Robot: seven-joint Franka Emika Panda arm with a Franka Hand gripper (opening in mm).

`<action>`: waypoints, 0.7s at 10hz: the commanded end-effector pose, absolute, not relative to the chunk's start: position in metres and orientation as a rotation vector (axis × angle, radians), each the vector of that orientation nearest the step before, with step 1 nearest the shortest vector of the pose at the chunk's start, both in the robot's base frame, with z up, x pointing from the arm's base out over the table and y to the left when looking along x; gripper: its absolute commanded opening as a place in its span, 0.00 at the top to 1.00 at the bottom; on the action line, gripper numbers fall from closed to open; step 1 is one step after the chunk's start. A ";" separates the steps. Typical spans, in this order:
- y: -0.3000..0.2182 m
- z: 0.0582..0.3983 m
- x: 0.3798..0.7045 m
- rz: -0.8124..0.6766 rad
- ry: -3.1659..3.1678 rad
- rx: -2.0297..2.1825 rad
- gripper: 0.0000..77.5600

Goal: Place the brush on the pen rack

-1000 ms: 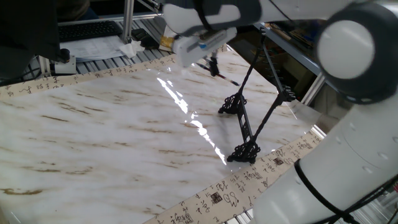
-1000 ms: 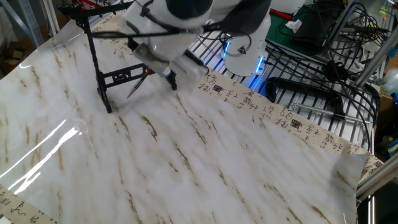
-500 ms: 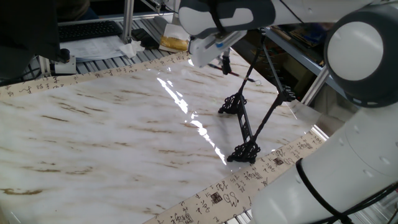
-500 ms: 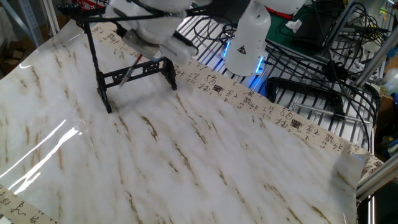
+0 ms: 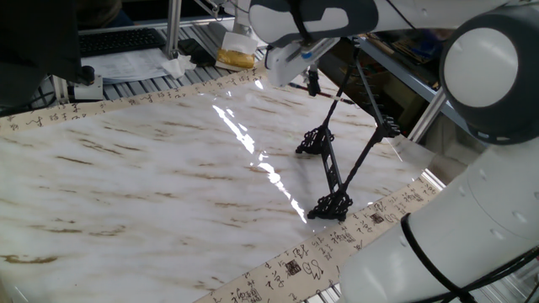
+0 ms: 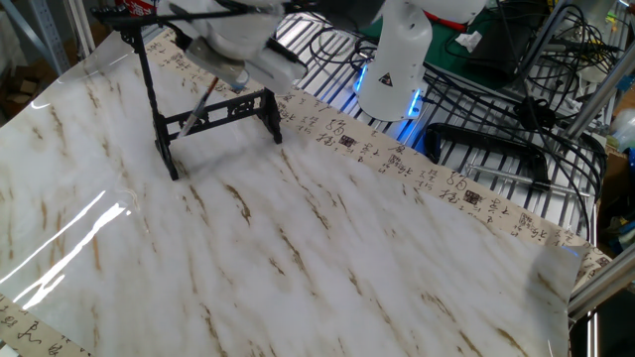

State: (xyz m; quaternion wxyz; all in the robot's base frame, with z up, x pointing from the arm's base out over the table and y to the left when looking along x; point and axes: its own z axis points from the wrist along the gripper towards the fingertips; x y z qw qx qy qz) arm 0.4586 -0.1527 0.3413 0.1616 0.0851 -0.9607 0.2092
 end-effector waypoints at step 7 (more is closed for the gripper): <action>-0.165 0.351 0.463 0.597 -2.814 0.271 0.99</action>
